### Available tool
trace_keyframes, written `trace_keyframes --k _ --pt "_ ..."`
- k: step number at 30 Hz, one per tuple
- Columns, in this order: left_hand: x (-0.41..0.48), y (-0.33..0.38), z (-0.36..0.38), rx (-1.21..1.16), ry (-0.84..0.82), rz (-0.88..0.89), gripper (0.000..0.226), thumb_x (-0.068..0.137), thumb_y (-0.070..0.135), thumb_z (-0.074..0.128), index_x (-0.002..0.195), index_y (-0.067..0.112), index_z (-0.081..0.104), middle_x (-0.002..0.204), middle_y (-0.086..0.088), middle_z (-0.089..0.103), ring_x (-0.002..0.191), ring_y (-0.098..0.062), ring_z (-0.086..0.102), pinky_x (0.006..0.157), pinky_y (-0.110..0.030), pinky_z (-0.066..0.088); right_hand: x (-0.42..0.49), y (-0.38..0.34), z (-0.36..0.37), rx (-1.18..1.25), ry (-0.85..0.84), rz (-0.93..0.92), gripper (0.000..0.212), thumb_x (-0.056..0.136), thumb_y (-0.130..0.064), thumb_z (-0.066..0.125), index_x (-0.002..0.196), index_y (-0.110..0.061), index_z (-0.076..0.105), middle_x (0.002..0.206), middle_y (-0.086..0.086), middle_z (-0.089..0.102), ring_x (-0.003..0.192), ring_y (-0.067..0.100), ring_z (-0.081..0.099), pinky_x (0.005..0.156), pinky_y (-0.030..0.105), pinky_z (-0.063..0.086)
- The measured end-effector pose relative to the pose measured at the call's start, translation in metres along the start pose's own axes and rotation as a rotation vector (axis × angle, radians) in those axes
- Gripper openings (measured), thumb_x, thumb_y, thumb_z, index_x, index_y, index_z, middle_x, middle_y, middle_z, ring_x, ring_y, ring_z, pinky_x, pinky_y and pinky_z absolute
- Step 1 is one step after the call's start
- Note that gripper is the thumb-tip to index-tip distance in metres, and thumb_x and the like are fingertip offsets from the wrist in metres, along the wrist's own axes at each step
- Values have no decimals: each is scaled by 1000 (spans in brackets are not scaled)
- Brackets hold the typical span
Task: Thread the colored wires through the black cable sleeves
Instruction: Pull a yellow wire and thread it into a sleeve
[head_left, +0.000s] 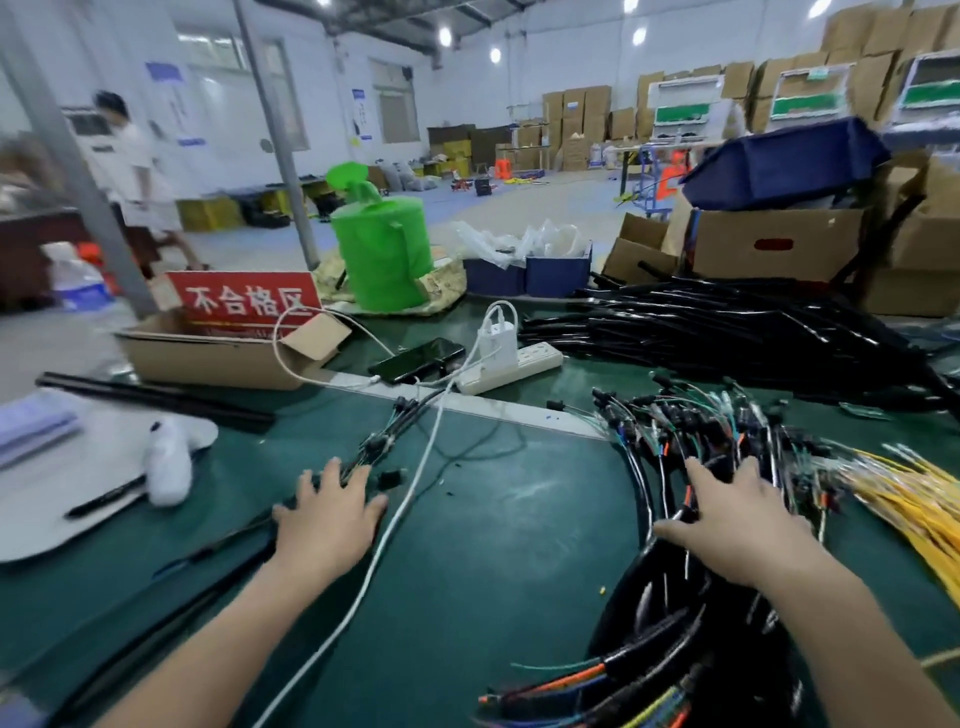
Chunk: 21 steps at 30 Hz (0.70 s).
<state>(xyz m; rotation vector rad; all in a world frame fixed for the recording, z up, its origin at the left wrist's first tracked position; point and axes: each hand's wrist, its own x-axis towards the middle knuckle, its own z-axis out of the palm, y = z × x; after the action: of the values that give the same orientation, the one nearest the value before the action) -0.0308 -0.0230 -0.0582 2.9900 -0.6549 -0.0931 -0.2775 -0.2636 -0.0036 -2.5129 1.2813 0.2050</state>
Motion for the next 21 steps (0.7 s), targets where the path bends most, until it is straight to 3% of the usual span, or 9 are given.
trace_keyframes --k 3,5,7,11,15,17,21 --pt "-1 -19 -3 -48 216 96 23 96 32 48 116 27 58 133 6 50 118 -25 46 86 -41 47 1 -1 -5 34 -2 -20 81 87 -58 53 151 -26 15 155 24 8 136 38 30 107 50 36" --pt "-1 -27 -7 -110 275 100 12 93 25 54 101 25 64 117 9 58 107 -22 52 71 -33 45 0 -2 -6 35 -3 -30 81 87 -60 53 151 -26 15 153 24 14 133 38 36 106 48 38" --pt "2 -32 -12 -119 371 126 9 92 23 56 95 24 66 109 7 63 101 -23 55 65 -31 39 -1 -2 -7 34 -6 -43 81 88 -60 52 151 -26 14 153 23 15 132 36 38 105 47 39" --pt "14 -35 -42 -220 566 202 12 96 25 51 101 26 62 84 -3 73 71 -28 67 63 -33 46 -2 4 -11 82 -10 -68 77 89 -56 52 151 -27 16 154 19 19 134 32 38 103 45 41" --pt "24 -20 -96 -489 522 290 21 99 31 43 110 23 59 73 5 68 50 -16 64 55 -37 57 -7 5 -13 104 -9 -83 70 94 -53 46 151 -28 15 156 17 16 128 33 45 101 44 43" --pt "22 -1 -128 -600 563 378 19 98 28 45 109 20 58 69 3 66 46 -14 62 49 -32 56 -8 5 -13 126 -6 -84 68 95 -51 45 151 -27 15 157 18 11 130 32 44 102 43 42" --pt "-11 50 -189 -800 633 572 15 97 29 49 108 26 59 69 4 66 40 -8 56 43 -20 49 -13 -2 -19 244 151 -134 58 93 -44 52 144 -19 39 144 11 42 124 27 48 100 39 41"
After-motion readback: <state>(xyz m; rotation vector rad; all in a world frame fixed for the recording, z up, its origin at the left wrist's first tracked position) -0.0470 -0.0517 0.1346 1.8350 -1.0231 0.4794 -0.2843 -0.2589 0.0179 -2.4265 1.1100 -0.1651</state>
